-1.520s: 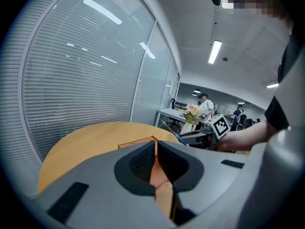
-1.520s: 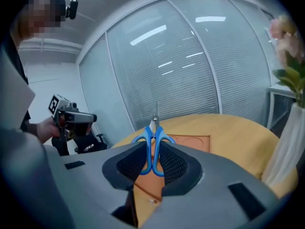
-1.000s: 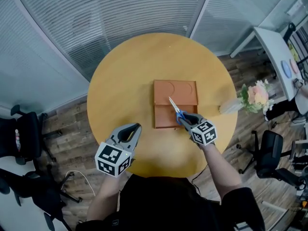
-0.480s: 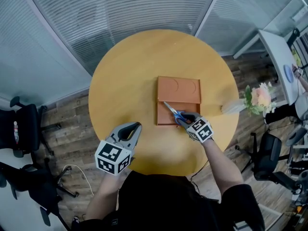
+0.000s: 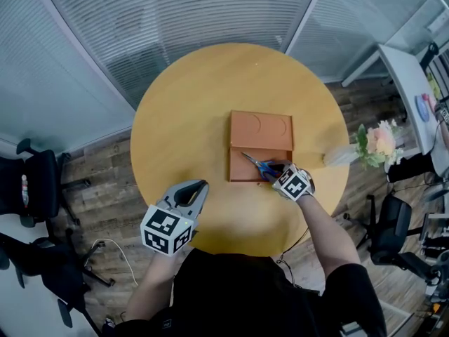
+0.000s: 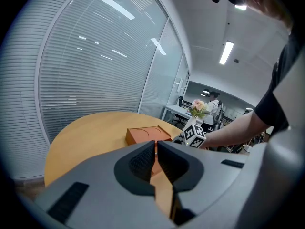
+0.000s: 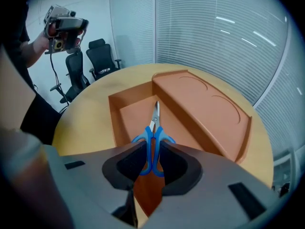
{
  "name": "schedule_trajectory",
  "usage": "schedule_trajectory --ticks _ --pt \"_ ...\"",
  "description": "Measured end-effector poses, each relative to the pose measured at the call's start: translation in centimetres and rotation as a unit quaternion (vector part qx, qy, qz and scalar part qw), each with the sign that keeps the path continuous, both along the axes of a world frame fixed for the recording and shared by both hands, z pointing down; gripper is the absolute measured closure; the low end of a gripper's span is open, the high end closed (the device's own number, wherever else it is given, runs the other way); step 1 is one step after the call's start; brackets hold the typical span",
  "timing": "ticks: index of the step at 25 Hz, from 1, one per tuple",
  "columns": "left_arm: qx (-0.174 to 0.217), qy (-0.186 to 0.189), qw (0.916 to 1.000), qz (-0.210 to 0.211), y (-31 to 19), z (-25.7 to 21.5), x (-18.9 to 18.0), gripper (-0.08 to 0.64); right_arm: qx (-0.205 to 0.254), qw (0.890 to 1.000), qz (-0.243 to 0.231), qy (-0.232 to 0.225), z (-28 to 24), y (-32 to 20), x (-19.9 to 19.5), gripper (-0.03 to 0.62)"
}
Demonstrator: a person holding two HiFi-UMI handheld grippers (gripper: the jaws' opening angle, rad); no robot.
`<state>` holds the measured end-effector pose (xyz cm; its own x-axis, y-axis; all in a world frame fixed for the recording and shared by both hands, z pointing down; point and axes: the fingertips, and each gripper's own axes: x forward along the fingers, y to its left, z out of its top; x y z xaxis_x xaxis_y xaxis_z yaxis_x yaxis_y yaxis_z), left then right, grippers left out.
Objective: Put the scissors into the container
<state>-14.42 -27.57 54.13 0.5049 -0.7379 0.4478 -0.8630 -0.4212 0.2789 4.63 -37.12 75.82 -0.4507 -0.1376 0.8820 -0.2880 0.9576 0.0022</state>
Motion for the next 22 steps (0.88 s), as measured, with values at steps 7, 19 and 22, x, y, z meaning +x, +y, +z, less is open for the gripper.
schedule_trajectory --ticks 7,19,22 --pt "-0.006 0.004 1.0 0.0 0.2 0.4 0.4 0.534 -0.04 0.998 0.011 0.039 1.0 -0.2 0.3 0.492" --pt "-0.009 0.003 0.9998 0.015 0.3 0.5 0.8 0.534 -0.03 0.998 0.042 0.029 0.6 -0.4 0.3 0.489" --pt "-0.001 -0.001 0.9997 0.023 0.1 0.0 0.6 0.534 -0.013 0.998 0.064 0.008 -0.4 -0.9 0.6 0.489"
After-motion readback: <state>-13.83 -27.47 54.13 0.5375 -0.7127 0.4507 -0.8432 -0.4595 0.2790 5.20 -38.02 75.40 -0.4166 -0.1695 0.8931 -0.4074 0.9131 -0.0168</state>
